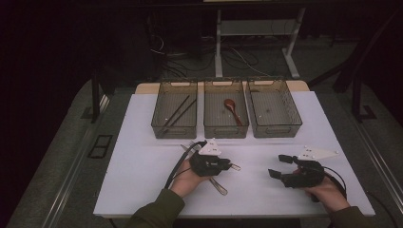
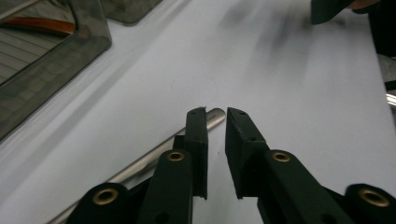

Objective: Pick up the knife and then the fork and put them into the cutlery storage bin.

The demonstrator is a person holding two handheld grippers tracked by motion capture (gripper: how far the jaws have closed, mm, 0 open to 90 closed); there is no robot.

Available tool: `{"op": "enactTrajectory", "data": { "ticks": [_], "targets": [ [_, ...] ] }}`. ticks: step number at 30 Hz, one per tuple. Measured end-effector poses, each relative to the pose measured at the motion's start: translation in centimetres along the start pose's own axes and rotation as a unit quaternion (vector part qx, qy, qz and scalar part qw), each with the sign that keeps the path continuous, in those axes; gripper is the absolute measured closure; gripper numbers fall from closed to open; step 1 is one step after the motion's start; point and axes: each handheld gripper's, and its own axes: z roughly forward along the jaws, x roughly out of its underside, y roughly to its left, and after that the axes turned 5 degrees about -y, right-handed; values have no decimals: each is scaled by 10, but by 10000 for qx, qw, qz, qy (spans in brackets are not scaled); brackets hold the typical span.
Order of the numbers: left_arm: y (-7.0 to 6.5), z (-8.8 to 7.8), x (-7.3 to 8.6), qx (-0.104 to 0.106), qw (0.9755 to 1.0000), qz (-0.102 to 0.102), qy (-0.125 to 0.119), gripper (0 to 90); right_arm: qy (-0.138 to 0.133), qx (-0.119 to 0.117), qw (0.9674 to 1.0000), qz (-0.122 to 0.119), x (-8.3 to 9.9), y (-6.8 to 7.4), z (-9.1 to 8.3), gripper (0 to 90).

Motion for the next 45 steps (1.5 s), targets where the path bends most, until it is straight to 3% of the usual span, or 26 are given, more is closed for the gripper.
{"op": "enactTrajectory", "data": {
  "ticks": [8,13,21,31,41,45],
  "targets": [
    [4,-34,10,-256,9992,-210,-240,622,49,-36,10000,-5,-4,3,4,210],
    [4,-52,19,-450,9978,-326,-370,477,80,-75,9999,20,-4,3,6,193],
    [7,-81,34,-638,9958,-453,-471,372,106,-90,9999,2,-7,4,9,178],
    [0,-98,54,-737,9945,-576,-478,215,381,-250,9984,-334,-27,12,27,142],
    [0,-104,62,-971,9919,-634,-522,45,1011,-401,9922,-609,-57,19,65,300],
    [-1,-102,61,-956,9921,-625,-527,0,1259,-497,9884,-690,-69,20,83,386]
  ]
}}
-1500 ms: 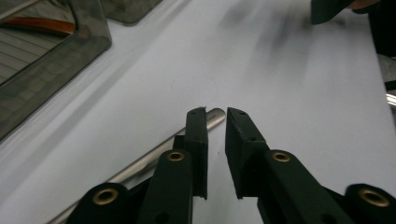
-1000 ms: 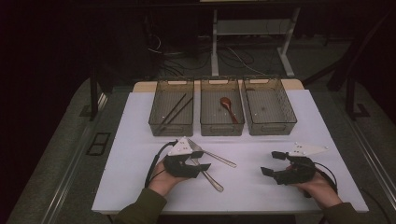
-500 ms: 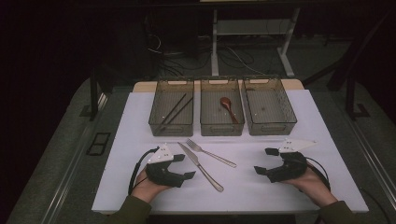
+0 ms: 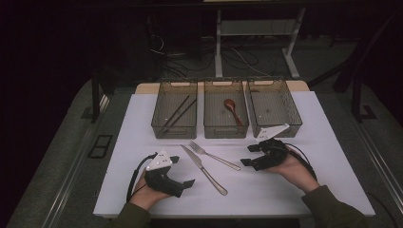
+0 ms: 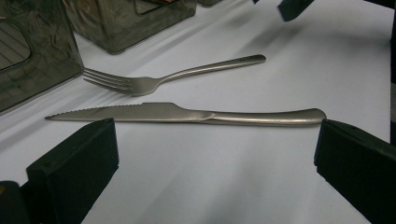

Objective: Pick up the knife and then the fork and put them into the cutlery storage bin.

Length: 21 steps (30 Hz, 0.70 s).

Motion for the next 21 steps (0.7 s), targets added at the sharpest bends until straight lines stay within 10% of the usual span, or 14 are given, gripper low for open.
{"op": "enactTrajectory", "data": {
  "ticks": [11,21],
  "targets": [
    [-1,3,0,61,10000,2,66,0,820,-203,9954,-461,-45,7,50,559],
    [-2,6,1,136,9998,-17,125,0,1706,-296,9808,-898,-72,18,89,682]
  ]
}}
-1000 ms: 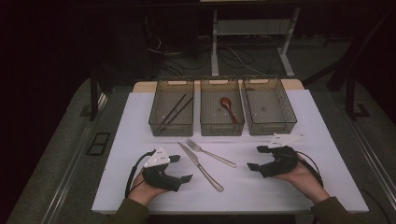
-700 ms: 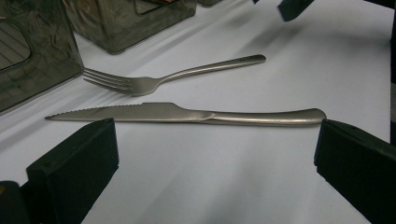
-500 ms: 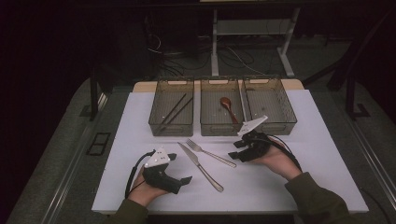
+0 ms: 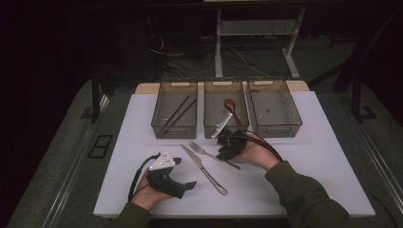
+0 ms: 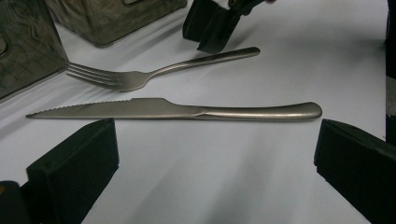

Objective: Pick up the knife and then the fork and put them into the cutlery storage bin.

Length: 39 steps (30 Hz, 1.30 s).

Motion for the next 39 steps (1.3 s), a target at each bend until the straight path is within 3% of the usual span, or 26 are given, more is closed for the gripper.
{"op": "enactTrajectory", "data": {
  "ticks": [6,19,22,31,39],
  "targets": [
    [1,1,0,30,10000,7,44,0,476,-74,9988,-65,-12,2,13,734],
    [0,2,0,58,10000,22,55,0,1232,166,9915,-396,-32,9,27,792],
    [0,2,0,59,10000,21,58,0,1352,207,9900,-357,-35,11,28,806],
    [0,1,1,75,10000,18,51,0,1359,210,9899,-349,-34,10,27,831],
    [0,1,1,84,10000,-5,51,0,944,82,9954,-107,-20,4,14,832]
  ]
}}
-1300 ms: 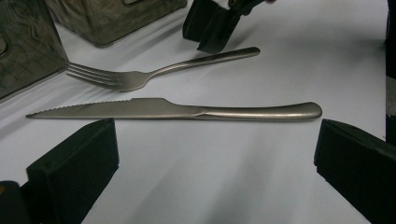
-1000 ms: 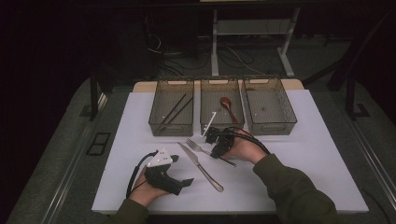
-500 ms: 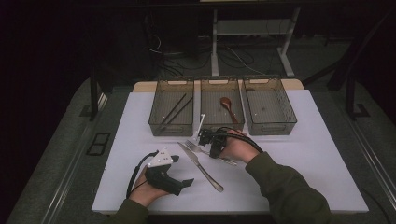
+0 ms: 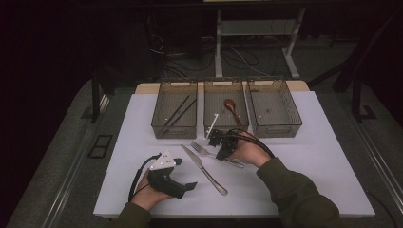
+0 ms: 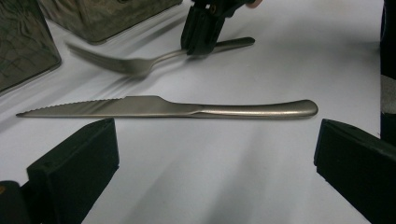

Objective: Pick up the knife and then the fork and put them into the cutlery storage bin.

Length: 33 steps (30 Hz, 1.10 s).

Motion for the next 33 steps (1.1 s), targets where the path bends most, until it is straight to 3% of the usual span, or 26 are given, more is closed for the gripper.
{"op": "enactTrajectory", "data": {
  "ticks": [6,9,12,15,22,29,33],
  "targets": [
    [0,0,0,5,10000,-14,-1,0,-613,-72,9980,151,18,-6,-17,832],
    [0,0,0,7,10000,-19,-7,0,-977,-112,9949,237,27,-7,-28,832],
    [0,0,0,5,10000,-17,6,0,-1375,-95,9897,384,37,-9,-41,832],
    [0,0,0,11,10000,-25,0,0,-1796,1,9822,555,48,-15,-56,832],
    [0,0,0,12,10000,-17,17,0,-2718,198,9573,966,73,-33,-93,832],
    [0,0,1,13,10000,-31,13,0,-3028,675,9406,1377,98,-68,-121,831],
    [0,1,1,15,10000,-44,14,0,-3127,1006,9294,1684,113,-93,-133,831]
  ]
}}
